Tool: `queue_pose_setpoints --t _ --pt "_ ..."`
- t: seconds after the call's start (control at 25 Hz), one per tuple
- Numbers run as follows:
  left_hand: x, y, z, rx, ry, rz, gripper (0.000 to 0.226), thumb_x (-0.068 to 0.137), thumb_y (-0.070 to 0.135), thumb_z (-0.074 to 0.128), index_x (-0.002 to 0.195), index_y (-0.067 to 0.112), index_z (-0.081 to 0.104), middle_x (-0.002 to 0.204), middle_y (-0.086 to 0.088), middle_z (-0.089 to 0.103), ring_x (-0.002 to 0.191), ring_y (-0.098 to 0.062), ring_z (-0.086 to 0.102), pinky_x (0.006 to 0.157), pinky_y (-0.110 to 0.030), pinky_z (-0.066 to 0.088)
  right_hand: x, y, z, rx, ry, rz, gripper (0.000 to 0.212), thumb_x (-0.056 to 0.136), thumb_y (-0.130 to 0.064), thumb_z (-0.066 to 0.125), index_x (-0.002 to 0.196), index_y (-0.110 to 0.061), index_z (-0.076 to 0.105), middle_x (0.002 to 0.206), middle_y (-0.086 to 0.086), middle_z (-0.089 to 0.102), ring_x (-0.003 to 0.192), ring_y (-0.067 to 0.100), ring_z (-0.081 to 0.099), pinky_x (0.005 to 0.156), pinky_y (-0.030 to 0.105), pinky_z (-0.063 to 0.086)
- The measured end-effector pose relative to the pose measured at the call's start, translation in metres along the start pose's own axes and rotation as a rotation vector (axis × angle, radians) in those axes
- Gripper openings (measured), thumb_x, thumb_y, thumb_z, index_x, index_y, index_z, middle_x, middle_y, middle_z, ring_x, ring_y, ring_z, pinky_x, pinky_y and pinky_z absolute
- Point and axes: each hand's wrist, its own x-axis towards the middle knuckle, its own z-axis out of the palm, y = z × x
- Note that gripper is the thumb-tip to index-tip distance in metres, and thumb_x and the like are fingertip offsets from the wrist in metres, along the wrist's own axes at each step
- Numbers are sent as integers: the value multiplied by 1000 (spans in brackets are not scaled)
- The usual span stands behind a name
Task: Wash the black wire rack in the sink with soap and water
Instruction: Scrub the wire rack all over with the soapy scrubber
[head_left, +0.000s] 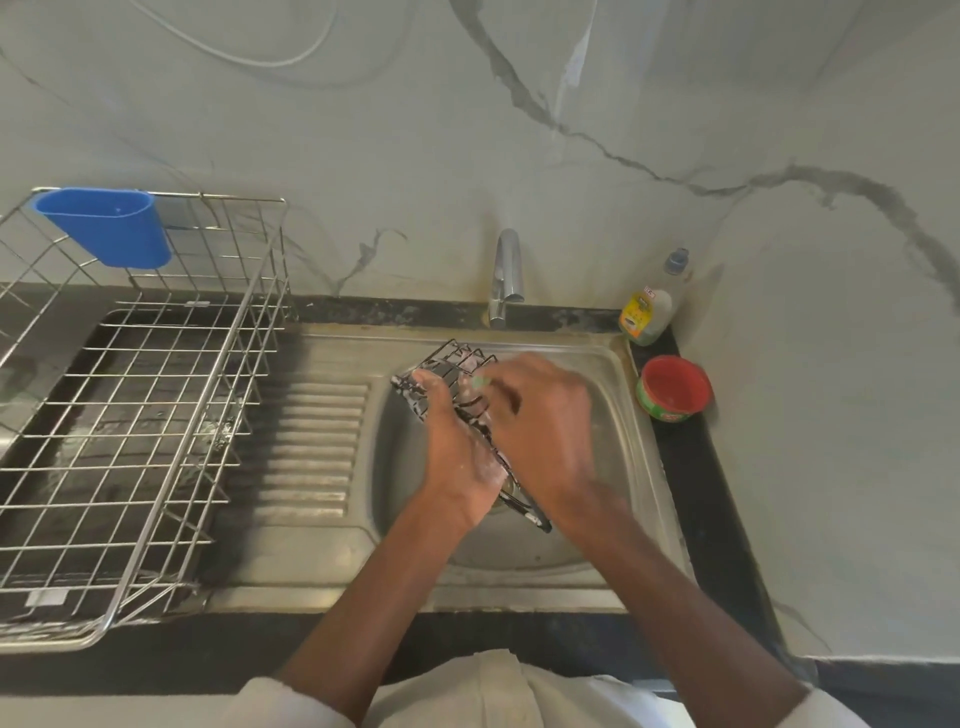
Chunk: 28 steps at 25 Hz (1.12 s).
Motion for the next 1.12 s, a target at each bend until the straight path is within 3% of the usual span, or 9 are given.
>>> queue_pose_setpoints --t 0.16,0.32,0.48,0.56,0.64,0.76,0.92,1.04,1.12 --pt "-2 5 -7 -9 60 43 85 87 95 35 118 21 63 106 -8 77 100 -24 76 87 -41 59 -19 9 -12 1 -54 51 19 89 1 73 96 -14 83 92 -4 77 79 6 70 73 27 60" --pt "-10 -3 -2 61 81 44 87 84 92 42 116 17 71 110 -6 76 103 -22 76 99 -43 54 -9 6 0 -25 -12 50 19 89 2 74 98 -13 82 93 -2 76 78 7 68 73 17 55" --pt "-12 -4 -9 -11 40 65 99 81 92 54 141 14 60 123 -12 74 115 -29 72 93 -47 59 -17 20 -9 -18 -106 29 19 93 -1 69 99 -14 81 96 -4 74 77 8 67 67 31 60" --pt "-17 -9 -8 42 5 62 78 93 82 54 130 14 62 120 -16 73 112 -32 72 91 -48 59 -22 27 -16 -61 -78 89 19 94 -5 69 100 -20 80 97 -9 75 76 6 67 64 33 60" --pt "-24 -14 1 103 -3 42 60 102 63 58 132 11 67 129 -19 73 120 -34 72 94 -51 59 -18 35 -21 -74 109 304 20 93 -7 71 99 -24 79 95 -11 75 80 8 68 68 37 60" --pt "-24 -13 10 -28 22 72 50 95 40 72 132 8 68 128 -20 70 116 -34 70 91 -47 62 -30 32 -17 -9 127 299 21 89 -4 75 99 -22 80 95 -10 75 80 5 68 70 22 57" --pt "-10 -1 1 -351 103 54 32 102 39 61 110 10 72 140 -23 67 125 -38 68 117 -60 44 -65 42 -10 -77 -40 262 20 91 -8 72 100 -25 78 95 -12 74 80 7 68 63 19 50" --pt "-4 -4 -1 -436 129 33 40 109 49 49 109 16 71 131 -22 72 128 -38 68 103 -78 47 -74 68 -15 -116 31 565 22 95 -10 69 101 -29 76 93 -13 74 78 8 68 57 13 39" --pt "0 -5 2 -440 138 45 44 111 52 45 120 14 67 122 -25 74 121 -39 70 90 -64 59 -68 50 -3 -87 15 426 22 93 -7 71 101 -26 77 95 -11 75 78 4 65 60 10 46"
